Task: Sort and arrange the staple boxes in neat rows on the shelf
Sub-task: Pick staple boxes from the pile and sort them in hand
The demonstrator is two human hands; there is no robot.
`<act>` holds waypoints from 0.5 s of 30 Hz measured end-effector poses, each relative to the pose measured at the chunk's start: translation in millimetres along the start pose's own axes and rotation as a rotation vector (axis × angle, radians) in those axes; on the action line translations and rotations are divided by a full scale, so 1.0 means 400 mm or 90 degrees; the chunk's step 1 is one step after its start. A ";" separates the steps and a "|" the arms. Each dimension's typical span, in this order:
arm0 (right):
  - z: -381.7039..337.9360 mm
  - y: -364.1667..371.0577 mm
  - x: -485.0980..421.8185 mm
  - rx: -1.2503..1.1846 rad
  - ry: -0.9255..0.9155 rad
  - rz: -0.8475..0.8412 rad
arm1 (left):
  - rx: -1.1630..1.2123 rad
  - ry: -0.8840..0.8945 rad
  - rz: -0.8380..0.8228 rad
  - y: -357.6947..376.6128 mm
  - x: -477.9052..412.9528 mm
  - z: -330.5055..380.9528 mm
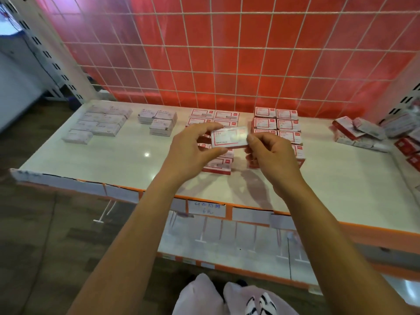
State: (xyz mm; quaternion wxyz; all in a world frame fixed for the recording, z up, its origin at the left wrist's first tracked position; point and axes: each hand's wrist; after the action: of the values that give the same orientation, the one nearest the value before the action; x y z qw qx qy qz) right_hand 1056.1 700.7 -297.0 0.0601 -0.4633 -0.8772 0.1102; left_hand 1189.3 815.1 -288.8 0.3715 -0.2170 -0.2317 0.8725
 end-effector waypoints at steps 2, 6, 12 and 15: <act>0.002 0.012 0.004 0.018 -0.010 -0.005 | -0.020 -0.007 0.003 -0.009 0.002 -0.011; 0.004 0.035 0.004 0.046 -0.032 -0.002 | -0.085 0.014 0.009 -0.028 -0.007 -0.032; 0.009 0.098 0.002 0.087 -0.037 -0.016 | -0.117 0.018 -0.014 -0.060 -0.016 -0.067; 0.002 0.127 0.009 0.151 -0.097 -0.063 | -0.128 0.019 -0.029 -0.069 -0.019 -0.090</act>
State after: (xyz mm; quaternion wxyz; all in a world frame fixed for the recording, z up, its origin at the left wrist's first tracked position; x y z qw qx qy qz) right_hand 1094.4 731.2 -310.4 0.0530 -0.3992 -0.8821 0.2445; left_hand 1228.9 835.2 -300.3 0.3709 -0.2606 -0.3171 0.8330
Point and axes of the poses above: each hand's wrist, its own x-axis away from the middle knuckle, its own y-axis out of the palm, z = x × y, and after that the axes turned 4 degrees about z, right-handed
